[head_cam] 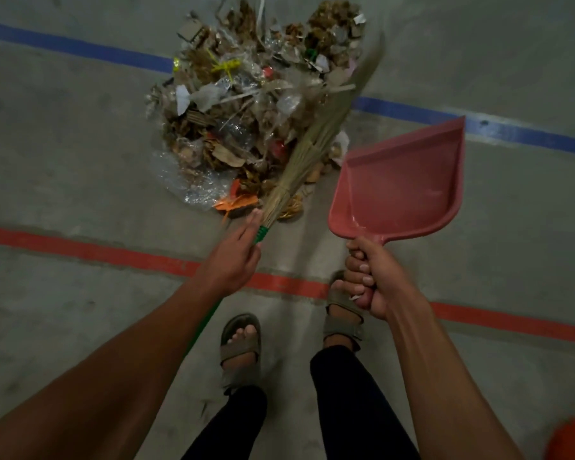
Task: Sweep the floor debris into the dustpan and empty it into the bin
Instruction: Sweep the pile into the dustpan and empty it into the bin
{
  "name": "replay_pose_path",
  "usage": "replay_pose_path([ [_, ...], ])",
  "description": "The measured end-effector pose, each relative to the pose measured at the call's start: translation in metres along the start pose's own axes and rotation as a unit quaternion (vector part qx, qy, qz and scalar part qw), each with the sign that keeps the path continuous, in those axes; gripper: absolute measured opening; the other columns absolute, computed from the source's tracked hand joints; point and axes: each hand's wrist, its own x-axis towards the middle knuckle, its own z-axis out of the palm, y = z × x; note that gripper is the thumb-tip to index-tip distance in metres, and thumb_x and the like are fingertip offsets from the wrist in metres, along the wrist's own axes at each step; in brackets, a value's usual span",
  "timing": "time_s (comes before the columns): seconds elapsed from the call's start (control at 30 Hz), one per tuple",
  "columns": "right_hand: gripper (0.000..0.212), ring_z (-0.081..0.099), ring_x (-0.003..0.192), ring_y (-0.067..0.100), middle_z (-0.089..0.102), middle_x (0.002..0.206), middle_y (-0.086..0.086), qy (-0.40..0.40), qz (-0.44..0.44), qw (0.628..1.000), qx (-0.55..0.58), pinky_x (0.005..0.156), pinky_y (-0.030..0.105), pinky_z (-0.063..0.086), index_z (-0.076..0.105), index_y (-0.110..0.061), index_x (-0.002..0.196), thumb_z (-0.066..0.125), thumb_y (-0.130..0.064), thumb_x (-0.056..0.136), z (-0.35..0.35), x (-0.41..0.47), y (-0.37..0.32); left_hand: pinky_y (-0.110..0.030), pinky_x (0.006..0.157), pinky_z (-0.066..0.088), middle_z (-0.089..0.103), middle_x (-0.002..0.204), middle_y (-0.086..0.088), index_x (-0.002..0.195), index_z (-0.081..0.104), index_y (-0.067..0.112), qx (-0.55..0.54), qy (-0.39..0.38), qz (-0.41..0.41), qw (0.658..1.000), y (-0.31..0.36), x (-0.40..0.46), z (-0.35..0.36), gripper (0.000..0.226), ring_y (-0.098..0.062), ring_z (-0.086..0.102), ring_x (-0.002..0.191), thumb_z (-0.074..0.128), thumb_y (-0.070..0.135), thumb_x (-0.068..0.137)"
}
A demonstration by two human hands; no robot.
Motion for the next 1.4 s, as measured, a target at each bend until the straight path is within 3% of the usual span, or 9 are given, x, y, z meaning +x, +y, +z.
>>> replay_pose_path([
  [0.17,0.034,0.018,0.033,0.008,0.025,0.048,-0.006,0.06,-0.003,0.998,0.013,0.035,0.019,0.018,0.039,-0.023,0.065,0.05,-0.017,0.096,-0.003,0.009,0.003,-0.03,0.12,0.03,0.021,0.17,0.002,0.165,0.016,0.024,0.025,-0.114,0.027,0.993,-0.037,-0.017,0.014,0.067,-0.022,0.034,0.151,0.05,0.027,0.108],
  [0.27,0.034,0.018,0.033,0.007,0.024,0.048,-0.006,0.061,0.006,0.998,0.014,0.035,0.019,0.018,0.039,-0.023,0.064,0.05,-0.016,0.096,-0.001,0.016,0.006,-0.025,0.116,0.025,0.021,0.17,-0.001,0.165,0.019,0.023,0.055,-0.167,-0.003,0.984,-0.06,-0.021,0.014,0.065,-0.026,0.037,0.15,0.05,0.021,0.107],
  [0.47,0.033,0.019,0.032,0.006,0.024,0.048,-0.008,-0.004,0.061,0.998,-0.013,0.032,0.02,0.021,0.038,-0.024,0.064,0.052,-0.017,0.093,0.015,0.025,0.019,-0.051,0.097,0.053,0.023,0.17,-0.004,0.165,0.014,0.026,0.101,-0.064,-0.022,0.993,-0.084,-0.01,-0.017,0.066,-0.046,0.06,0.122,0.046,0.03,0.107],
  [0.57,0.035,0.019,0.031,0.005,0.024,0.046,-0.009,-0.032,0.089,0.995,0.002,0.032,0.018,0.019,0.038,-0.024,0.062,0.051,-0.016,0.094,0.024,0.024,0.023,-0.05,0.094,0.055,0.031,0.166,-0.005,0.165,0.014,0.028,0.091,-0.027,0.005,0.996,-0.08,-0.007,-0.033,0.067,-0.044,0.062,0.118,0.048,0.032,0.107],
  [0.67,0.034,0.018,0.031,0.004,0.024,0.045,-0.009,-0.051,0.104,0.993,0.021,0.031,0.017,0.018,0.037,-0.023,0.064,0.051,-0.015,0.093,0.027,0.026,0.024,-0.048,0.101,0.052,0.036,0.164,-0.005,0.165,0.015,0.029,0.06,0.0,0.004,0.998,-0.075,-0.007,-0.043,0.067,-0.039,0.058,0.128,0.048,0.033,0.107],
  [0.83,0.034,0.019,0.03,0.004,0.023,0.044,-0.01,-0.067,0.13,0.989,0.023,0.031,0.016,0.018,0.037,-0.023,0.062,0.049,-0.015,0.093,0.031,0.032,0.031,-0.043,0.094,0.053,0.049,0.154,-0.006,0.165,0.018,0.029,0.029,0.047,-0.013,0.998,-0.069,-0.008,-0.048,0.068,-0.034,0.062,0.117,0.051,0.031,0.106],
  [1.03,0.035,0.019,0.03,0.004,0.024,0.044,-0.01,-0.099,0.173,0.98,0.008,0.031,0.016,0.018,0.037,-0.023,0.062,0.048,-0.015,0.094,0.045,0.04,0.054,-0.039,0.085,0.045,0.055,0.132,-0.014,0.164,0.021,0.023,0.016,0.092,-0.094,0.991,-0.065,-0.004,-0.043,0.062,-0.032,0.057,0.11,0.045,0.033,0.108],
  [1.3,0.039,0.02,0.028,0.003,0.026,0.041,-0.01,-0.153,0.254,0.954,0.029,0.032,0.017,0.014,0.037,-0.023,0.058,0.047,-0.015,0.095,0.068,0.048,0.098,-0.036,0.08,0.041,0.06,0.129,-0.02,0.162,0.025,0.027,-0.049,0.143,-0.163,0.975,-0.058,0.004,-0.07,0.06,-0.037,0.061,0.104,0.048,0.032,0.107],
  [1.4,0.036,0.023,0.027,0.004,0.027,0.04,-0.01,-0.173,0.289,0.939,0.074,0.029,0.017,0.02,0.034,-0.022,0.061,0.048,-0.014,0.093,0.077,0.053,0.126,-0.038,0.083,0.043,0.061,0.13,-0.018,0.161,0.027,0.027,-0.055,0.165,-0.176,0.969,-0.063,0.003,-0.08,0.059,-0.035,0.06,0.105,0.049,0.032,0.106],
])
